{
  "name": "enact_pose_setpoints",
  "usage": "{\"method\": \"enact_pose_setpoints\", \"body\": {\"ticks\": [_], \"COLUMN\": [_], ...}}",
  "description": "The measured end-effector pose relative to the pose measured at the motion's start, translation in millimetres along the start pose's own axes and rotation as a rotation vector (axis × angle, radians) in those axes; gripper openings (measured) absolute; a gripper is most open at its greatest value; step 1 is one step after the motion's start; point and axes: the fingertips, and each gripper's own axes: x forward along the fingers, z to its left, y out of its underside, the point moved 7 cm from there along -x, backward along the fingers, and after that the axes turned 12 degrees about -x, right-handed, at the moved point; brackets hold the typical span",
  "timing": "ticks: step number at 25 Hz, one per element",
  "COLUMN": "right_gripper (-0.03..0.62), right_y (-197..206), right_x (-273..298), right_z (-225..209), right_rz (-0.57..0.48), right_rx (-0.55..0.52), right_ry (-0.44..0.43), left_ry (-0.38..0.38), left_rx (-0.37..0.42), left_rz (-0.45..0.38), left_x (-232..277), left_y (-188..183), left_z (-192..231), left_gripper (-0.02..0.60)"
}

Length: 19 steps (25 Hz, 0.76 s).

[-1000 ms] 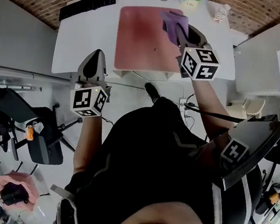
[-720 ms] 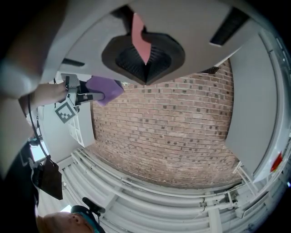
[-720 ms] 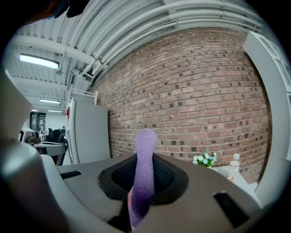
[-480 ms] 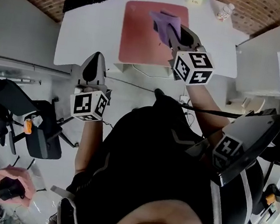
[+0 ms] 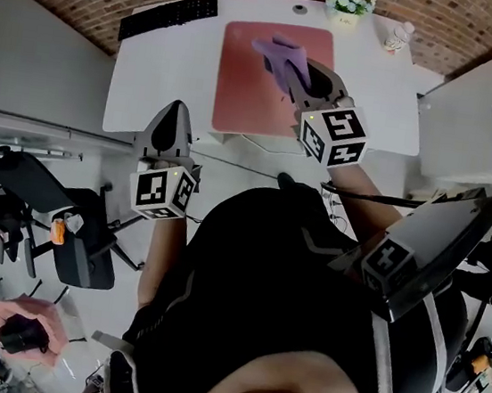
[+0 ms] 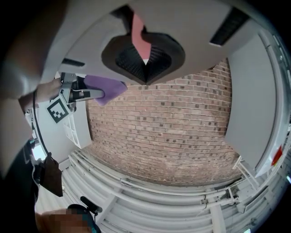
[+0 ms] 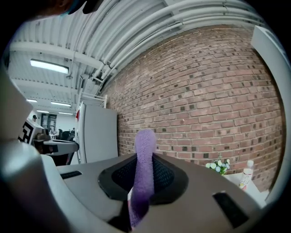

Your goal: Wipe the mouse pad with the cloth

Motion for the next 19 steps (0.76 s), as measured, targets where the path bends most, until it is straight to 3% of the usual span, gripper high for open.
{"method": "enact_pose_setpoints", "body": {"ticks": [19], "right_gripper": [0.058], "right_y": [-1], "right_x": [7], "right_z": [-17], "right_rz": [-0.018], "right_rx": [-0.015], "right_ry": [0.007], "left_ry": [-0.019], "left_rx": [0.0], "left_rz": [-0.01], "left_x": [21], "left_y": [-8], "left_z": [-3], "left_gripper": [0.003]}}
